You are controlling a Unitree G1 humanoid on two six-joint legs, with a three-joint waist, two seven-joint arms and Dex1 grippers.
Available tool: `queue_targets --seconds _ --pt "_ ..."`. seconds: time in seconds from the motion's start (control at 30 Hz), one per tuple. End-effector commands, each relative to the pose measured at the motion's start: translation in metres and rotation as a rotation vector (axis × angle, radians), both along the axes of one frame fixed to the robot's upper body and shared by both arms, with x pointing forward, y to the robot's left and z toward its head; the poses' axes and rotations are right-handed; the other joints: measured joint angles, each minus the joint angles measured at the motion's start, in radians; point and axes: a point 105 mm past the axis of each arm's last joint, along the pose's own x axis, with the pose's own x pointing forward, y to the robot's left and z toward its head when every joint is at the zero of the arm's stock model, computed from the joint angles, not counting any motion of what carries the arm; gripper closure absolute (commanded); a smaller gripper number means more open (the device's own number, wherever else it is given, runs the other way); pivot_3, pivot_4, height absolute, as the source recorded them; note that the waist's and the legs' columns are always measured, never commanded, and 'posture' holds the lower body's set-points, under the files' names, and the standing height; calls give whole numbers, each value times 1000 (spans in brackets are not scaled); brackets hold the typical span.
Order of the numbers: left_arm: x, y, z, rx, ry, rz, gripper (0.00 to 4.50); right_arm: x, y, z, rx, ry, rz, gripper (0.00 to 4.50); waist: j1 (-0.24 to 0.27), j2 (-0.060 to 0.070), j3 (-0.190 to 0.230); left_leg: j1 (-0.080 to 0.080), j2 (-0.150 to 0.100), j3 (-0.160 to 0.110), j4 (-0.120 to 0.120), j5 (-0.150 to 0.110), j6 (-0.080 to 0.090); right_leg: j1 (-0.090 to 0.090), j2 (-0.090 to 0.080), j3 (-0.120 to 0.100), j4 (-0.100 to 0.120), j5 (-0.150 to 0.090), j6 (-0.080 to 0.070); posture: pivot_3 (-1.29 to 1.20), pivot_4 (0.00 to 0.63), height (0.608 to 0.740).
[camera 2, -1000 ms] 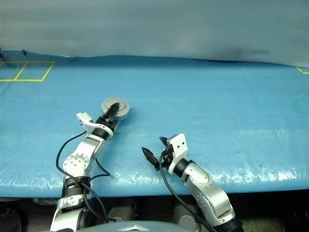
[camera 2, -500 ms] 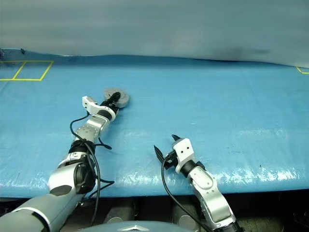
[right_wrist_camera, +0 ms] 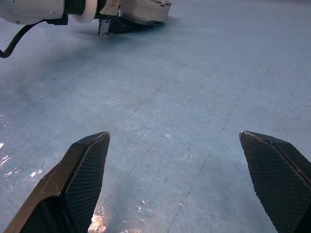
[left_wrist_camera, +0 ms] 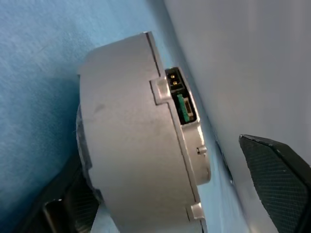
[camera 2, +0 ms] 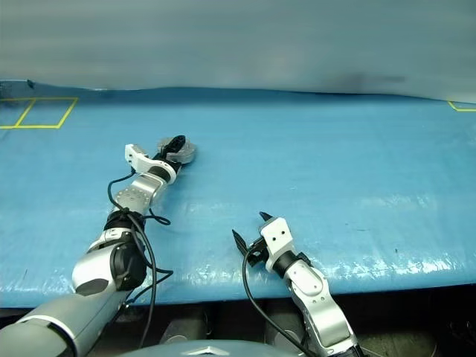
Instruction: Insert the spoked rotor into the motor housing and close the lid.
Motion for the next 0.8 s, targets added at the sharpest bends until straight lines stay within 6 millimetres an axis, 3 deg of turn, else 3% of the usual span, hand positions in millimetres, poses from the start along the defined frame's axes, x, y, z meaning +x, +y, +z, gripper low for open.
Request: queue_targets --seconds 0.03,0.27,0.43,0.53,0.6,0.8 --pt "-23 13 -16 11 60 22 29 -1 5 6 30 1 41 0 -6 0 -1 1 0 0 0 0 0 0 0 0 1 0 0 0 150 740" --pt "-81 10 -25 41 106 -33 29 1 7 6 31 24 90 0 -2 1 -3 7 0 4 -1 0 0 3 -1 4 6 -4 -7 0 150 740" --pt "-112 10 -25 83 114 -76 29 2 7 7 33 34 109 0 11 0 -3 15 1 4 0 -1 -1 10 -1 4 8 -6 -10 0 150 740" --pt "-128 4 -17 238 49 -150 29 2 6 10 60 27 108 0 13 0 -4 15 1 4 1 -1 -2 10 -1 4 7 -7 -10 0 150 740" --pt "-138 2 -15 438 -6 -191 29 2 5 15 86 5 108 0 17 0 -4 14 0 4 0 -1 -2 9 -1 4 7 -7 -10 0 150 740" --pt "-155 -11 -19 750 -112 -266 29 2 -10 20 99 -22 80 0 24 1 -4 11 1 5 -2 -1 -2 5 -2 4 6 -7 -11 0 150 740"
